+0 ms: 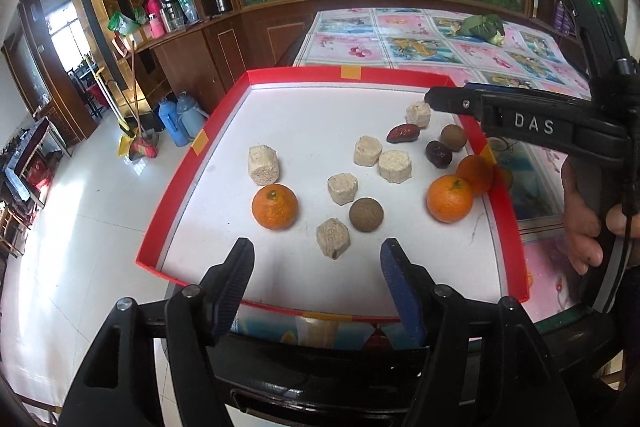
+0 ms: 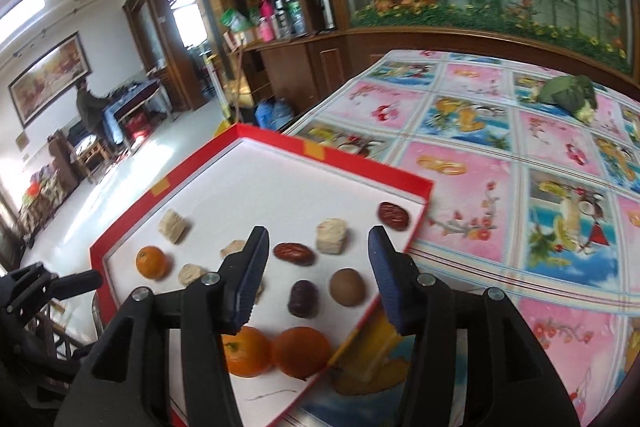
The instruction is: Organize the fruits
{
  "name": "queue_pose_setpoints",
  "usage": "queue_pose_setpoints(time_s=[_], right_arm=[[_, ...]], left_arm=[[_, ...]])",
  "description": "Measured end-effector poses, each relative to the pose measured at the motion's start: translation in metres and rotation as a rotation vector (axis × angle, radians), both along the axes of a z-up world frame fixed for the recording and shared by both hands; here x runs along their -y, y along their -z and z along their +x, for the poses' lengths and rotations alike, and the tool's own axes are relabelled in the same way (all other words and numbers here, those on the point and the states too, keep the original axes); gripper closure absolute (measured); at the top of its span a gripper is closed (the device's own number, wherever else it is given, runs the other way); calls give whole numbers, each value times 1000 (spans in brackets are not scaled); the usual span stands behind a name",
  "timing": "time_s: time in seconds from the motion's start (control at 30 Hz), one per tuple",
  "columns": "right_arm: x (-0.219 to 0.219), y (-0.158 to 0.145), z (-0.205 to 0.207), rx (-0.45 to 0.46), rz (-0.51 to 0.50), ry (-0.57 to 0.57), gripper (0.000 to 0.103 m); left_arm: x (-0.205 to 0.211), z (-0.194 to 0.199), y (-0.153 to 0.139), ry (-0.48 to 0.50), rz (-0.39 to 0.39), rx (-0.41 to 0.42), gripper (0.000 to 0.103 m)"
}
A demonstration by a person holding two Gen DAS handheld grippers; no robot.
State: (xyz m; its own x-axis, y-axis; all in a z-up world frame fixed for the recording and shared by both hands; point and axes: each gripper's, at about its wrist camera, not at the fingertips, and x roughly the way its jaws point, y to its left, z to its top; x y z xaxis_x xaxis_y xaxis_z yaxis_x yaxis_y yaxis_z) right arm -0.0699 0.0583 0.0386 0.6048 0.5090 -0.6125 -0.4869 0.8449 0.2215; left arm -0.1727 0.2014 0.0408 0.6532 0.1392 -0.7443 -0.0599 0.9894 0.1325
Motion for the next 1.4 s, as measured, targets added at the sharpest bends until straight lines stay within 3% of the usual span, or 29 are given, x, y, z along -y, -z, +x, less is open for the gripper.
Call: queue_pose_setpoints(time_s=[0.4, 0.7, 0.93, 1.07, 1.1, 1.17, 1.4], right_arm=[[54, -12, -73, 78, 79, 158, 26], [72, -41, -139, 145, 53, 224, 19], [83, -75, -192, 242, 101, 296, 12], [84, -95, -223, 324, 124, 333, 2], [85, -98, -230, 341, 131, 340, 0], [84, -101, -240, 361, 136, 353, 0], [73, -94, -246, 363, 125, 362, 0]], left_arm=[[16, -24, -11, 39, -12, 52, 24], [28, -48, -27, 58, -1, 106, 21], [35, -75, -40, 25, 40, 162, 19], [33, -92, -47, -45, 69, 206, 12], [33, -97, -48, -61, 82, 216, 5], [33, -106, -49, -92, 105, 250, 0], [34, -109, -57, -96, 131, 291, 0]])
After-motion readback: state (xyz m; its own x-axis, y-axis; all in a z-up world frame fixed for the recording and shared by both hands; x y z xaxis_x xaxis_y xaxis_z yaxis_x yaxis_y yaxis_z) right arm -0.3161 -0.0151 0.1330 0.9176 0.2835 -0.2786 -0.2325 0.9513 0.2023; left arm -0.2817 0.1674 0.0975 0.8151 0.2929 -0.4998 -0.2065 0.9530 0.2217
